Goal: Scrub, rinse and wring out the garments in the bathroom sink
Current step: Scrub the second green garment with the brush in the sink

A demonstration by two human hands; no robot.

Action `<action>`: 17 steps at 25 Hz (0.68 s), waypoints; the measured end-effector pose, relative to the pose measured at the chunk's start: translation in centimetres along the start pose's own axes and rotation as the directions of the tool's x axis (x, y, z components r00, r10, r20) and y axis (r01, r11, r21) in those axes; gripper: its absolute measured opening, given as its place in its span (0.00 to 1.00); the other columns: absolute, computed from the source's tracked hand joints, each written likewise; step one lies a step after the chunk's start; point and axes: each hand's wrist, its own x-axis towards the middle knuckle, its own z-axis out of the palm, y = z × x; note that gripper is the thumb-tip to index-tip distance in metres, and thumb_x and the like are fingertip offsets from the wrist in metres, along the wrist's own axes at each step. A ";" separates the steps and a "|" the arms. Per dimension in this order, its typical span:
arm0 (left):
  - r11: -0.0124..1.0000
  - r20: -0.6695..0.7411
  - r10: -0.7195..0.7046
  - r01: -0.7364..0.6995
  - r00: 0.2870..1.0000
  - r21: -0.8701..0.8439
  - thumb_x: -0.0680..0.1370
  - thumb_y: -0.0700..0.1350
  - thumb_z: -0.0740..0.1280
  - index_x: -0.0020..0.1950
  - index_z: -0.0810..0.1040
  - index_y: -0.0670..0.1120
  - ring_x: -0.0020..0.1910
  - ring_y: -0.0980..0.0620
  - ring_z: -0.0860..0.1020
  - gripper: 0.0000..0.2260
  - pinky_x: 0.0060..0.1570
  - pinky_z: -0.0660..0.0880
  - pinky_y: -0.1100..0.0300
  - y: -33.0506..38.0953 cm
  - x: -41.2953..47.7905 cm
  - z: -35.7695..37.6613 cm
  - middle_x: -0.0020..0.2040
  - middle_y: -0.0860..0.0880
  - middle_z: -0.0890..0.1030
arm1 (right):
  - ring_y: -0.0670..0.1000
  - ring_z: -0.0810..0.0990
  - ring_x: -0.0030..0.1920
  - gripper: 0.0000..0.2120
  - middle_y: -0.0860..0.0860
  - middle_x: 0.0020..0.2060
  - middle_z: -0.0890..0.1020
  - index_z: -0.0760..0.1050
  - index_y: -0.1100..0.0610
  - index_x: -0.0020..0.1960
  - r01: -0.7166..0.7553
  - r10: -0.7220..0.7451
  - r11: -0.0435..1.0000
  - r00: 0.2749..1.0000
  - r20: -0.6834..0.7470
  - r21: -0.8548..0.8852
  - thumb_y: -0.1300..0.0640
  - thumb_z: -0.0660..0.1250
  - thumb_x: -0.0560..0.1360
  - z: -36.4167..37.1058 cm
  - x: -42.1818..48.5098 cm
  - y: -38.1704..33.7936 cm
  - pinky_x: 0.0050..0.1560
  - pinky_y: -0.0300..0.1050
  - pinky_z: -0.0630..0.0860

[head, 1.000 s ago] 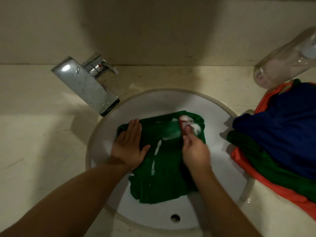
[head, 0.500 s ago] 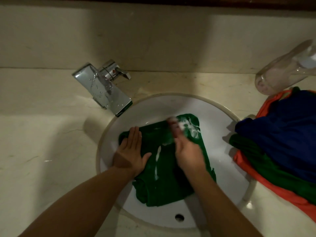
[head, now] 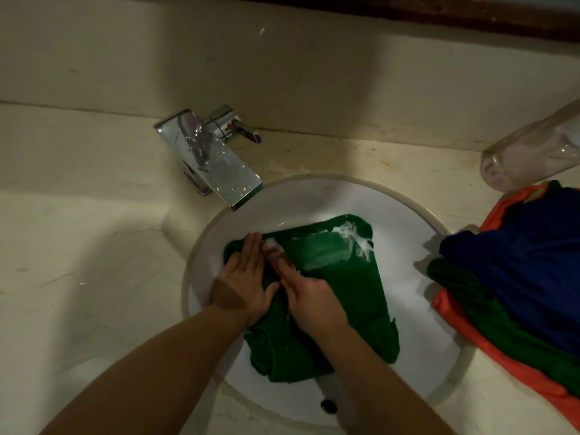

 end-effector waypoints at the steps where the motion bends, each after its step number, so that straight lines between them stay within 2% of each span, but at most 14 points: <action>1: 1.000 -0.003 -0.012 0.012 1.000 0.022 0.79 0.63 0.45 0.78 0.60 0.36 0.80 0.42 0.58 0.38 0.70 0.57 0.49 0.1 0.0 -0.1 0.80 0.37 0.59 | 0.55 0.80 0.32 0.21 0.55 0.36 0.81 0.63 0.33 0.76 -0.057 0.056 0.996 0.998 -0.016 -0.069 0.49 0.55 0.86 -1.4 0.6 1.5 0.38 0.50 0.82; 3: 0.999 0.022 -0.029 0.028 0.999 0.045 0.78 0.64 0.38 0.80 0.50 0.37 0.81 0.43 0.48 0.39 0.72 0.51 0.50 0.1 0.0 0.2 0.81 0.38 0.48 | 0.56 0.81 0.37 0.16 0.56 0.40 0.82 0.71 0.43 0.71 -0.348 0.340 0.932 0.936 -0.089 -0.104 0.48 0.53 0.86 -5.1 1.4 6.0 0.42 0.52 0.82; 5: 0.999 0.004 -0.025 0.024 1.000 0.045 0.79 0.64 0.38 0.80 0.51 0.38 0.81 0.44 0.48 0.39 0.72 0.51 0.51 0.1 -0.1 0.6 0.81 0.39 0.48 | 0.58 0.80 0.41 0.18 0.57 0.45 0.83 0.71 0.42 0.73 -0.502 0.482 0.862 0.853 -0.202 -0.063 0.47 0.55 0.86 -7.0 0.1 7.7 0.47 0.53 0.80; 6: 0.999 0.018 -0.024 0.023 1.000 0.043 0.79 0.64 0.41 0.80 0.55 0.37 0.81 0.44 0.52 0.39 0.72 0.53 0.51 0.1 -0.1 0.6 0.81 0.39 0.51 | 0.57 0.81 0.40 0.19 0.57 0.44 0.83 0.68 0.38 0.75 -0.474 0.461 0.881 0.862 -0.211 -0.010 0.47 0.55 0.86 -6.5 0.0 6.2 0.46 0.53 0.80; 8: 1.000 0.049 -0.016 0.017 0.999 -0.005 0.79 0.63 0.47 0.78 0.63 0.36 0.80 0.43 0.59 0.38 0.70 0.56 0.50 0.0 -0.1 0.4 0.80 0.38 0.59 | 0.55 0.82 0.37 0.19 0.54 0.39 0.82 0.65 0.33 0.74 -0.245 0.249 0.968 0.964 -0.090 0.050 0.47 0.55 0.86 -3.4 1.0 1.4 0.42 0.53 0.82; 10: 1.000 0.013 0.011 -0.010 1.000 -0.023 0.78 0.62 0.50 0.76 0.67 0.35 0.78 0.42 0.63 0.37 0.69 0.59 0.50 -0.1 0.0 0.5 0.78 0.37 0.64 | 0.57 0.82 0.38 0.21 0.55 0.40 0.81 0.62 0.32 0.75 -0.041 0.043 0.999 0.998 0.048 -0.030 0.48 0.56 0.85 -0.8 2.0 -0.9 0.43 0.54 0.83; 11: 1.000 0.002 0.012 -0.012 1.000 -0.007 0.78 0.62 0.50 0.76 0.66 0.35 0.78 0.41 0.63 0.37 0.69 0.59 0.50 -0.1 0.2 0.5 0.78 0.37 0.64 | 0.57 0.82 0.39 0.20 0.55 0.41 0.81 0.65 0.34 0.74 -0.067 0.071 0.994 0.997 0.042 -0.085 0.49 0.56 0.85 -1.7 2.8 0.0 0.44 0.54 0.83; 13: 1.000 0.010 0.000 0.000 1.000 -0.005 0.79 0.63 0.48 0.77 0.63 0.37 0.79 0.42 0.61 0.37 0.70 0.58 0.50 -0.2 0.2 0.4 0.79 0.38 0.62 | 0.55 0.80 0.39 0.15 0.53 0.41 0.79 0.73 0.43 0.70 -0.313 0.311 0.942 0.950 -0.038 -0.125 0.50 0.56 0.85 -5.0 3.3 4.1 0.44 0.52 0.81; 15: 1.000 0.028 0.011 -0.011 1.000 -0.007 0.80 0.63 0.45 0.79 0.58 0.38 0.81 0.43 0.56 0.37 0.72 0.55 0.50 0.0 0.0 0.6 0.81 0.39 0.57 | 0.55 0.75 0.39 0.17 0.54 0.42 0.77 0.72 0.47 0.73 -0.460 0.436 0.870 0.885 -0.161 -0.175 0.49 0.55 0.86 -7.4 1.0 7.3 0.43 0.48 0.76; 17: 1.000 0.034 0.015 -0.015 0.999 -0.002 0.80 0.63 0.44 0.79 0.58 0.38 0.81 0.44 0.55 0.37 0.72 0.54 0.50 0.2 -0.1 0.8 0.81 0.40 0.56 | 0.55 0.75 0.37 0.21 0.55 0.42 0.79 0.65 0.42 0.78 -0.465 0.447 0.884 0.871 -0.203 -0.048 0.48 0.55 0.86 -6.7 0.1 5.7 0.42 0.46 0.73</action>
